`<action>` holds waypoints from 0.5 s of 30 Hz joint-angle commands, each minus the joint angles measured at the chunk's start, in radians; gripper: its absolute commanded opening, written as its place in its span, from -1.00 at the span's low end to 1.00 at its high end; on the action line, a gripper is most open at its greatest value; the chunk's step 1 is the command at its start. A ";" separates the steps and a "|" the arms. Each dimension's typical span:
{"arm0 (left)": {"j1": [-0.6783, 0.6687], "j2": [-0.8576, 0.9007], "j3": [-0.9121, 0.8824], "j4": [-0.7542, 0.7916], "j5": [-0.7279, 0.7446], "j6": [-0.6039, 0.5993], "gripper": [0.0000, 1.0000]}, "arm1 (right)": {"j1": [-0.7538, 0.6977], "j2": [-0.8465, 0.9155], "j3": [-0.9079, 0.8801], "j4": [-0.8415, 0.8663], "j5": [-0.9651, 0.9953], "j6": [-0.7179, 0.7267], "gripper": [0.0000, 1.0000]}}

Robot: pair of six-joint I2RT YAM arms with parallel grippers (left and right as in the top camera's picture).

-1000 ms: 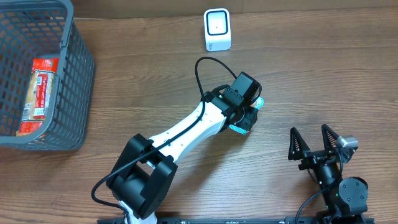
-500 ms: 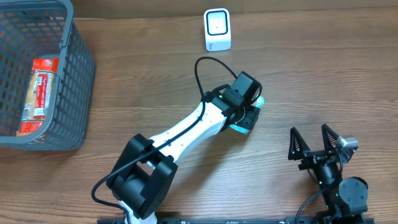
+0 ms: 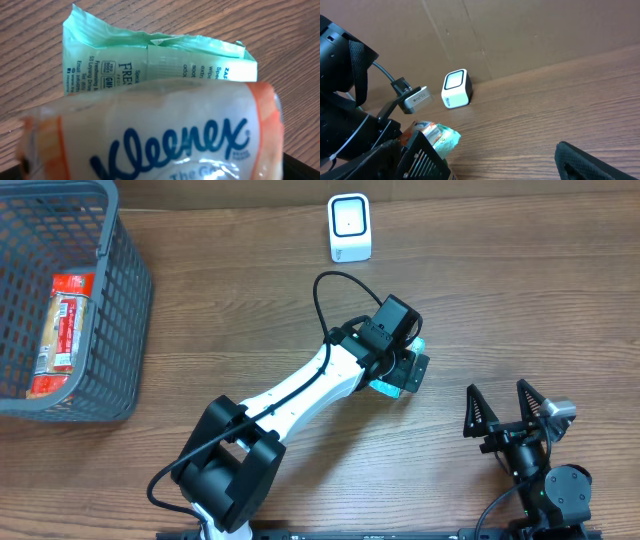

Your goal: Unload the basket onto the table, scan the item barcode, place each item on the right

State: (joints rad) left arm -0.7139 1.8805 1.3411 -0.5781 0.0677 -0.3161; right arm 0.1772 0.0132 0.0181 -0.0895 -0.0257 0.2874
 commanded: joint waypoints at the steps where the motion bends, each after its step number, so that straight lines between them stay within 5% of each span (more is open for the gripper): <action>1: 0.000 -0.011 0.032 0.002 0.011 -0.001 1.00 | -0.003 -0.005 -0.010 0.006 0.002 -0.006 1.00; 15: 0.016 -0.045 0.161 -0.135 0.000 0.089 0.99 | -0.003 -0.005 -0.010 0.006 0.002 -0.006 1.00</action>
State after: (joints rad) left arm -0.7109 1.8584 1.4837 -0.7048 0.0704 -0.2802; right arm 0.1772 0.0132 0.0181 -0.0895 -0.0257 0.2871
